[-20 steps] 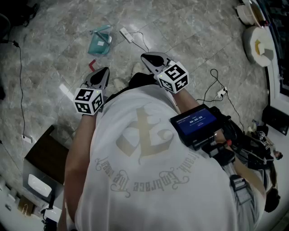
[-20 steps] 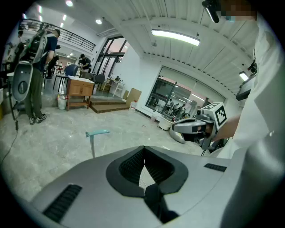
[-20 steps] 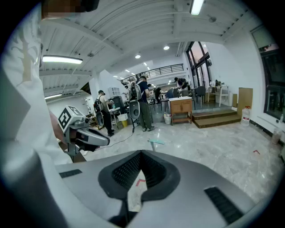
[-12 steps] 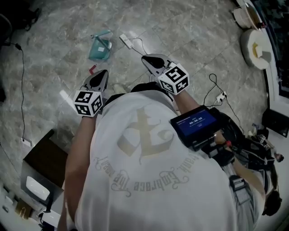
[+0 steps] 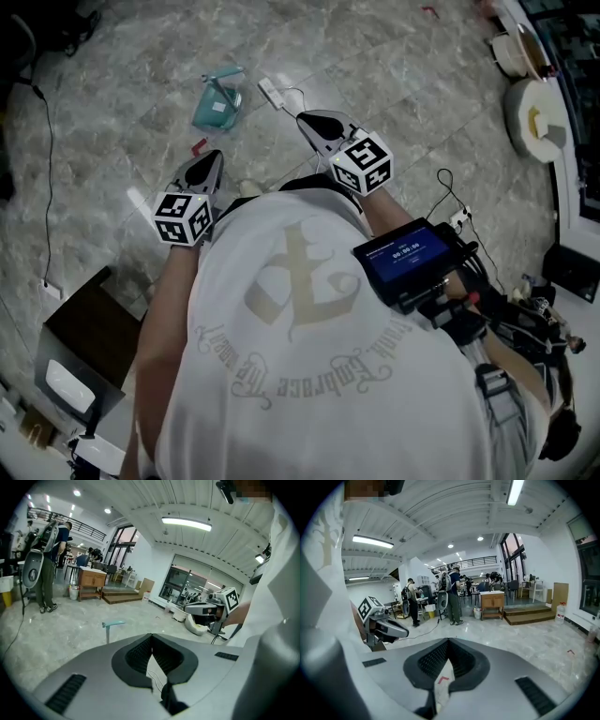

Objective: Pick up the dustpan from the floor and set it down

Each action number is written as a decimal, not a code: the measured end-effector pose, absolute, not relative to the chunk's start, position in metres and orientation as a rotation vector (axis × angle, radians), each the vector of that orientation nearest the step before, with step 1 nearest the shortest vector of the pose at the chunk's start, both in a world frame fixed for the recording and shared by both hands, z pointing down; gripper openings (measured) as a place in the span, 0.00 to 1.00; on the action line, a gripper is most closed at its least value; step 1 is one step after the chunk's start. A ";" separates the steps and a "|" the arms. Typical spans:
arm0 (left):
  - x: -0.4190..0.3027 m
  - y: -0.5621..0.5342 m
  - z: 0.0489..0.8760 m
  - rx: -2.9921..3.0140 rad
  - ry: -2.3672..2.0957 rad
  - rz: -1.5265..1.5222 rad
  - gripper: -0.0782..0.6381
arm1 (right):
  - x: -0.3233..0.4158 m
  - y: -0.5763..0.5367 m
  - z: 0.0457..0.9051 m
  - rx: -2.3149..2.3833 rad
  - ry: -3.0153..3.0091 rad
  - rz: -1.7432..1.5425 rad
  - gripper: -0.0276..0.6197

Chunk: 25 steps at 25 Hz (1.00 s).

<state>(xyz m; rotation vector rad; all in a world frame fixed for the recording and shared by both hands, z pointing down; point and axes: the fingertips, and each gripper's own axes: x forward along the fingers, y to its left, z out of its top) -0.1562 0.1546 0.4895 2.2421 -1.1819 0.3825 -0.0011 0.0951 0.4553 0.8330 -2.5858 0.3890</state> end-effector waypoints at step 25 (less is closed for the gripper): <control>-0.121 0.107 0.512 2.125 -1.203 0.482 0.13 | 0.053 0.032 0.489 0.789 -2.540 0.507 0.07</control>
